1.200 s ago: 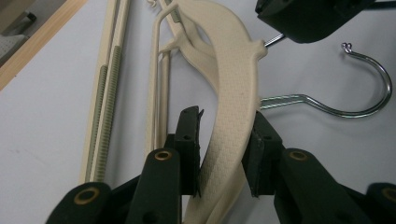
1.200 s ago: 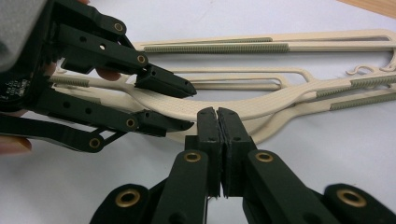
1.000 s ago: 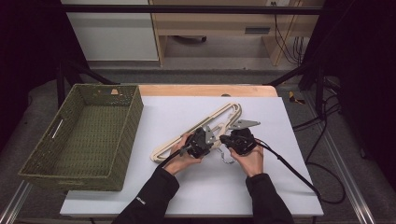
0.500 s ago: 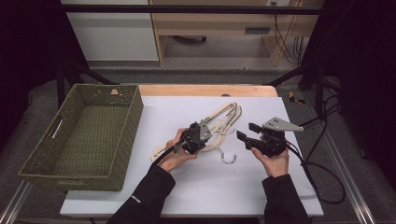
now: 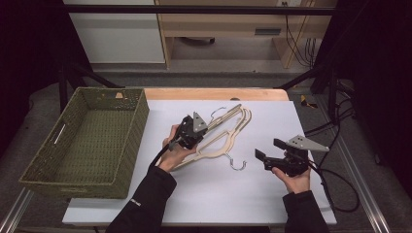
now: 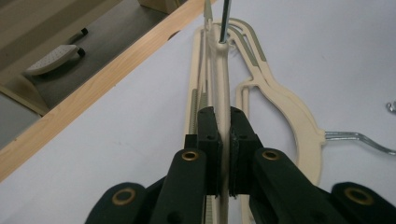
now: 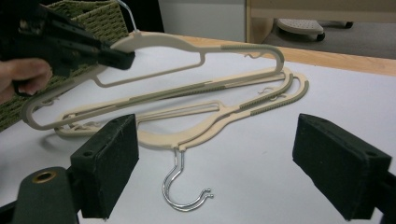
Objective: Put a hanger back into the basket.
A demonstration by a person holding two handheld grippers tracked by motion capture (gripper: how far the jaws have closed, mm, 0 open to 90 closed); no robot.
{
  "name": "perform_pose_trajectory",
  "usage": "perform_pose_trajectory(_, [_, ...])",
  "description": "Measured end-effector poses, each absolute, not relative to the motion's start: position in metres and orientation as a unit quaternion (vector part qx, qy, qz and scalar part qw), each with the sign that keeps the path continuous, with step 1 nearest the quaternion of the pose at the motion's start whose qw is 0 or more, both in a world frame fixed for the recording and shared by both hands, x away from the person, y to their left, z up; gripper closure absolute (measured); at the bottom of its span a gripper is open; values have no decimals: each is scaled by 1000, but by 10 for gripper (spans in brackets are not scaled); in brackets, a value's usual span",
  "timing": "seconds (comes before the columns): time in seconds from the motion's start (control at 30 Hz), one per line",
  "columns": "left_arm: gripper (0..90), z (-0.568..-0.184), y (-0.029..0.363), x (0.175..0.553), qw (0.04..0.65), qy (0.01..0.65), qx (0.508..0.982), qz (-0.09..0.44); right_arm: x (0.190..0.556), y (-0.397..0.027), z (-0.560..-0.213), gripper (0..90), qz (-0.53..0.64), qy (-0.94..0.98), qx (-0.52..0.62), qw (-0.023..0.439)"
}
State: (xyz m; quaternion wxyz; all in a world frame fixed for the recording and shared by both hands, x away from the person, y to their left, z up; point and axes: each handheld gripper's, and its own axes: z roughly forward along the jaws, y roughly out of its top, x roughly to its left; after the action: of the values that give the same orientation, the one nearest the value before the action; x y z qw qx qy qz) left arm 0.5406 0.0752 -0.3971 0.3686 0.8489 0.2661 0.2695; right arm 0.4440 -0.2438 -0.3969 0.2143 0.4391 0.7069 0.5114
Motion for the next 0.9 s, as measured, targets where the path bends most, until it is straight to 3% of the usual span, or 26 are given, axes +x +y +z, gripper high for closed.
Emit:
perform_pose_trajectory(0.3, [858, -375, 91, 525, 396, 283, 833, 263, 438, -246, -404, 90, 519, 709, 429, 211])
perform_pose_trajectory(0.9, [858, -316, 141, 472, 452, 289, 814, 222, 436, -247, -411, 84, 510, 717, 423, 218])
